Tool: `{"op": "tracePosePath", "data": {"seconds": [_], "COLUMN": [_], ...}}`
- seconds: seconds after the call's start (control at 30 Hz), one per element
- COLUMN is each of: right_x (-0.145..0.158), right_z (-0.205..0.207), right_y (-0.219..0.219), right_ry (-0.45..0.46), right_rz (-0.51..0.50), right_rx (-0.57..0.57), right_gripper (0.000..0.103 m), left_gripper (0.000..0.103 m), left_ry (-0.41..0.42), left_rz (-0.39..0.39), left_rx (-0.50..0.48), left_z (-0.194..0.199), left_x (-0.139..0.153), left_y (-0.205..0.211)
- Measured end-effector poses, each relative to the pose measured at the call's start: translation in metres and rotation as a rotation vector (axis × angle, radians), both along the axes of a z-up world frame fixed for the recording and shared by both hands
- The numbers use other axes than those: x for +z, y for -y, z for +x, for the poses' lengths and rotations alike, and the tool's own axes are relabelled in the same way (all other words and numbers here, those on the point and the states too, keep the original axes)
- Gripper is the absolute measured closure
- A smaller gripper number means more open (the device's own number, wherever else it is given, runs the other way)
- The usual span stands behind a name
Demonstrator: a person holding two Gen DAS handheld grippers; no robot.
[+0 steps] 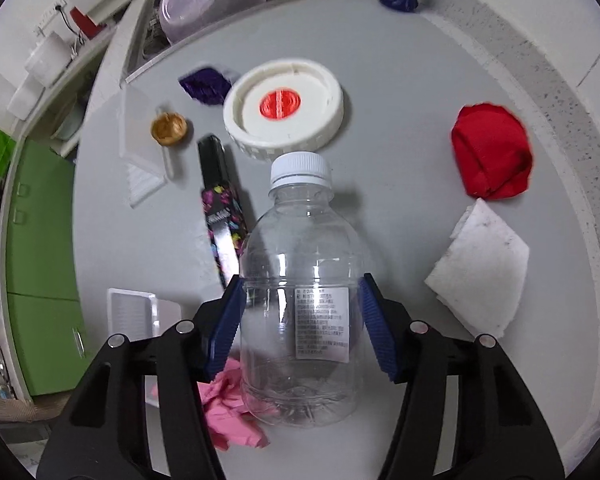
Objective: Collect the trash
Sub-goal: 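Reach the right tool to the clear water bottle and close on it, then lift the water bottle with the right tool while the left tool grasps the white tray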
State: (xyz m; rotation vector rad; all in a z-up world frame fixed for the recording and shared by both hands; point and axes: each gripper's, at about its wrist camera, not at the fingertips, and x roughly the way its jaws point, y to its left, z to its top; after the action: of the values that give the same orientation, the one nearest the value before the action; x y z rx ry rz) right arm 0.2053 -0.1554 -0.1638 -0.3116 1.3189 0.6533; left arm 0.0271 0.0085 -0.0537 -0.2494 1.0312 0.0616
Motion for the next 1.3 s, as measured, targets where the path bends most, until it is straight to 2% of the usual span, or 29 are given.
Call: {"op": "tracePosePath", "data": {"seconds": [0.3, 0.57, 0.73, 0.77, 0.8, 0.83, 0.9, 1.07, 1.3], "right_x": [0.063, 0.086, 0.088, 0.089, 0.089, 0.089, 0.09, 0.098, 0.113], "right_z": [-0.033, -0.055, -0.061, -0.061, -0.061, -0.061, -0.062, -0.07, -0.091], "right_y": [0.039, 0.079, 0.098, 0.101, 0.103, 0.104, 0.107, 0.108, 0.075], "right_ry": [0.161, 0.205, 0.206, 0.206, 0.207, 0.208, 0.214, 0.238, 0.295], "right_rz": [0.06, 0.108, 0.118, 0.121, 0.124, 0.127, 0.134, 0.153, 0.153], "right_rx": [-0.051, -0.091, -0.107, -0.109, -0.109, -0.11, -0.114, -0.118, -0.059], "right_gripper": [0.045, 0.045, 0.045, 0.045, 0.045, 0.045, 0.045, 0.045, 0.045], "left_gripper": [0.005, 0.007, 0.046, 0.048, 0.056, 0.078, 0.096, 0.101, 0.101], "left_ry": [-0.068, -0.205, -0.275, -0.277, -0.275, -0.271, -0.27, -0.219, -0.118], "left_rz": [-0.035, -0.11, -0.13, -0.143, -0.156, -0.16, -0.169, -0.159, -0.097], "left_rx": [0.017, 0.148, 0.2, 0.206, 0.211, 0.213, 0.216, 0.182, 0.129], "left_z": [0.024, 0.047, 0.055, 0.055, 0.055, 0.056, 0.057, 0.054, 0.027], "left_x": [-0.036, -0.1, -0.132, -0.133, -0.136, -0.137, -0.138, -0.124, -0.073], "left_y": [0.018, 0.023, 0.026, 0.026, 0.026, 0.027, 0.028, 0.03, 0.012]}}
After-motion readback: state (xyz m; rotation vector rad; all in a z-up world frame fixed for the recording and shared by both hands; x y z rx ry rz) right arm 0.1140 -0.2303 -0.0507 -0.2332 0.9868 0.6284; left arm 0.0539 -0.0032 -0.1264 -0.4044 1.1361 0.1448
